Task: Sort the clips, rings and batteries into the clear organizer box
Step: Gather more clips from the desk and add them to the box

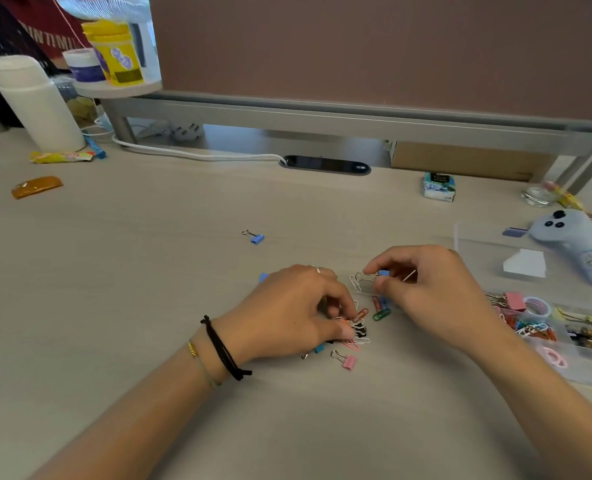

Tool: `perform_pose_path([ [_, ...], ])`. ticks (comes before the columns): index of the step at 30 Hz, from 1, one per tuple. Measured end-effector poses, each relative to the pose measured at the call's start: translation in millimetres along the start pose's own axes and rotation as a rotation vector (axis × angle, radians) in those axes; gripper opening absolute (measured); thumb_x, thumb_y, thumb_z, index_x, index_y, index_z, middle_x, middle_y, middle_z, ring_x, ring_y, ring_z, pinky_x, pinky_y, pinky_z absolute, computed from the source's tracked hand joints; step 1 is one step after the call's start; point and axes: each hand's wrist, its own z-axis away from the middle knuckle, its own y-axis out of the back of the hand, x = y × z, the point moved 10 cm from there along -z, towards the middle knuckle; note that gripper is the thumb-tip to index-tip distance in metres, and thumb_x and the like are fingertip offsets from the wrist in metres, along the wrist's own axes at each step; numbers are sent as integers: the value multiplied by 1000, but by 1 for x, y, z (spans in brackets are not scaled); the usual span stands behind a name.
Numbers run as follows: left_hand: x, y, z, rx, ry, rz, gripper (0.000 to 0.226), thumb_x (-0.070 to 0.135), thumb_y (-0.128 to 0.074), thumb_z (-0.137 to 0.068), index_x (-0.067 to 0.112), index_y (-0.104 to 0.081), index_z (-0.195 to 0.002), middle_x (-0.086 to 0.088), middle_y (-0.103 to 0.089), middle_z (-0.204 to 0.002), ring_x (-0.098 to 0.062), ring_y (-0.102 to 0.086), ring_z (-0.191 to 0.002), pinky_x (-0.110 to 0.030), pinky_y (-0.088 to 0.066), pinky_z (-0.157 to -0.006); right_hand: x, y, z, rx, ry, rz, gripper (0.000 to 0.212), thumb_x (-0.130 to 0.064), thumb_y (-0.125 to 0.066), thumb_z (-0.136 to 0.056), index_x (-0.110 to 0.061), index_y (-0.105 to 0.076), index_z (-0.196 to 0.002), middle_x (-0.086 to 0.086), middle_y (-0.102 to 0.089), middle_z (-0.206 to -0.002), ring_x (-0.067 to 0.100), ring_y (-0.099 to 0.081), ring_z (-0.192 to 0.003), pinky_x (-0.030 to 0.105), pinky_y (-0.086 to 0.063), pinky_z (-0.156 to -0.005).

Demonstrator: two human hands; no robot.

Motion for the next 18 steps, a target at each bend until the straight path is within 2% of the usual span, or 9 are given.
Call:
perform_pose_path([
  [8,1,-3,-2,46,-7,-115,16,41,-76,-81,34,-70,-94,17,-60,-91,12,-50,-80,-15,-36,-68,7,1,2,13,6,0,22,-11,-69,-84,-32,-74,-81,-9,-68,-70,3,-59,-63,16,-48,-59],
  [13,1,-2,1,74,-6,-56,15,33,-78,-81,30,-65,-86,24,-57,-74,15,-48,-75,-16,-31,-62,12,4,1,43,-8,-116,18,-9,-73,-82,-27,-74,-77,-6,-68,-69,3,-56,-58,13,-45,-56],
  [15,-2,2,1,104,4,23,14,26,-79,-81,30,-67,-87,22,-59,-71,7,-51,-71,-18,-34,-61,16,7,-1,58,-21,-191,14,-11,-76,-81,-23,-73,-74,-4,-68,-68,4,-54,-57,12,-43,-54],
  [18,-6,22,2,220,9,276,30,14,-74,-86,33,-73,-110,11,-65,-82,-8,-55,-67,-17,-44,-65,22,12,-6,59,-56,-352,11,-9,-76,-82,-16,-68,-78,-2,-71,-67,9,-55,-57,17,-43,-57],
])
